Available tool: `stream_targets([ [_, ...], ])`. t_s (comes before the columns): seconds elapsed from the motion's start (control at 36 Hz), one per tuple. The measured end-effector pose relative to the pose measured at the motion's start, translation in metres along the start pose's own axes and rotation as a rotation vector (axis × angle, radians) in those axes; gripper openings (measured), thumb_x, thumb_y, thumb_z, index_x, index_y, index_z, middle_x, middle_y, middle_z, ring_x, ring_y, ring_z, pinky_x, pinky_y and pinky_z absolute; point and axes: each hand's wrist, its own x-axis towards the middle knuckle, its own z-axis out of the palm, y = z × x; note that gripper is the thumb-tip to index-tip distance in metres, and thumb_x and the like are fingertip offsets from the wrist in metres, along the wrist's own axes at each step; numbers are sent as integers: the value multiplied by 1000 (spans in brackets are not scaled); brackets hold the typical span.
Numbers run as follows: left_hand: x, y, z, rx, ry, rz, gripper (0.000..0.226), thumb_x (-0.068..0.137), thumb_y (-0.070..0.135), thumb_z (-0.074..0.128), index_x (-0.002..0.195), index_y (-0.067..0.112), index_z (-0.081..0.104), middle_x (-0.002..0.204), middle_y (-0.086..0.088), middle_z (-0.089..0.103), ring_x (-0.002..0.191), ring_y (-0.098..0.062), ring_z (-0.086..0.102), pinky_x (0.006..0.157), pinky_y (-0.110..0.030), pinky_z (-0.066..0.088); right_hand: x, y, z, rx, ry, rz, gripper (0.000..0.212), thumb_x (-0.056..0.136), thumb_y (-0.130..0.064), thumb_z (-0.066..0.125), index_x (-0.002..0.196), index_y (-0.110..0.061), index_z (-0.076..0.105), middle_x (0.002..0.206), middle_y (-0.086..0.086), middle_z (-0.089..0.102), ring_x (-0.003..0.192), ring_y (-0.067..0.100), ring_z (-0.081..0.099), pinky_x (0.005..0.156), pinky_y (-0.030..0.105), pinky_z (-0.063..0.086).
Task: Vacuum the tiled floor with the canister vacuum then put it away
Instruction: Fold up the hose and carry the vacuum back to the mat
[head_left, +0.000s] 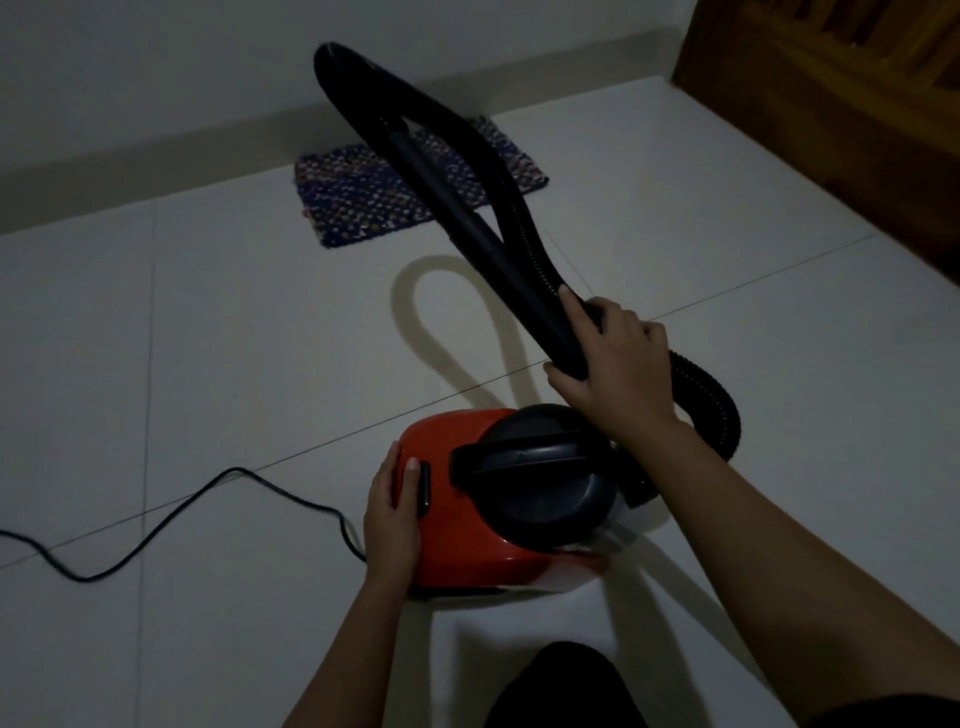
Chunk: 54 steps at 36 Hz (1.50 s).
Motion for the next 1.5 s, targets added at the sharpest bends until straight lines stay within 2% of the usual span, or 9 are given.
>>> stream_targets([
  [0.42,-3,3,1,-10,10,-26,50,94,47,44,142,34,38,146,-1,44,131,-24,44,108,-50,39,-2,0,0,8,-16,-19,74,74,-50,43,140,-16,45,116,15,61,95,29,62,81,39,44],
  [0.64,-7,17,-3,17,-14,-63,50,96,37,47,143,23,41,144,-4,46,130,-25,44,97,-33,38,1,9,-13,17,-32,-37,80,80,-42,63,149,-20,27,134,16,49,115,30,51,95,43,34],
  [0.75,3,36,-10,130,-72,-120,48,95,28,52,140,13,43,143,-13,47,129,-30,46,104,-41,38,2,20,-30,40,-52,7,82,84,-40,60,151,-23,16,141,14,40,123,29,44,98,42,30],
  [0.92,-17,98,10,211,-66,149,41,97,29,49,135,15,50,141,-5,51,129,-19,46,101,-25,32,-3,32,-60,86,-113,22,79,90,-38,54,152,-22,8,146,13,32,125,30,40,99,44,31],
  [1.03,-47,122,32,385,-330,339,44,92,42,53,134,26,52,133,6,55,122,-8,47,99,-21,33,-14,39,-80,145,-144,-10,77,91,-37,53,152,-24,6,143,11,32,122,28,43,99,43,33],
  [1.11,-54,115,39,647,-497,425,53,92,51,49,138,26,48,139,5,52,130,-14,45,108,-27,33,-23,45,-99,259,-162,-11,75,91,-33,55,151,-30,8,137,8,35,117,25,47,99,41,32],
  [1.22,-55,108,38,854,-499,541,58,89,60,37,135,28,50,134,2,57,123,-18,50,107,-37,37,-35,54,-116,448,-123,43,76,88,-26,61,149,-35,17,120,6,46,101,27,55,95,40,45],
  [1.33,-57,102,43,890,-465,596,72,80,70,21,132,31,52,130,3,58,120,-18,50,106,-36,36,-35,65,-116,518,-138,100,76,84,-24,64,147,-35,24,116,10,52,105,28,56,95,42,47],
  [1.5,-54,106,47,901,-492,579,41,95,47,43,127,26,58,131,3,58,121,-14,50,105,-28,33,-17,63,-102,606,-156,95,68,76,-22,61,139,-34,39,111,9,61,102,27,60,89,42,51],
])
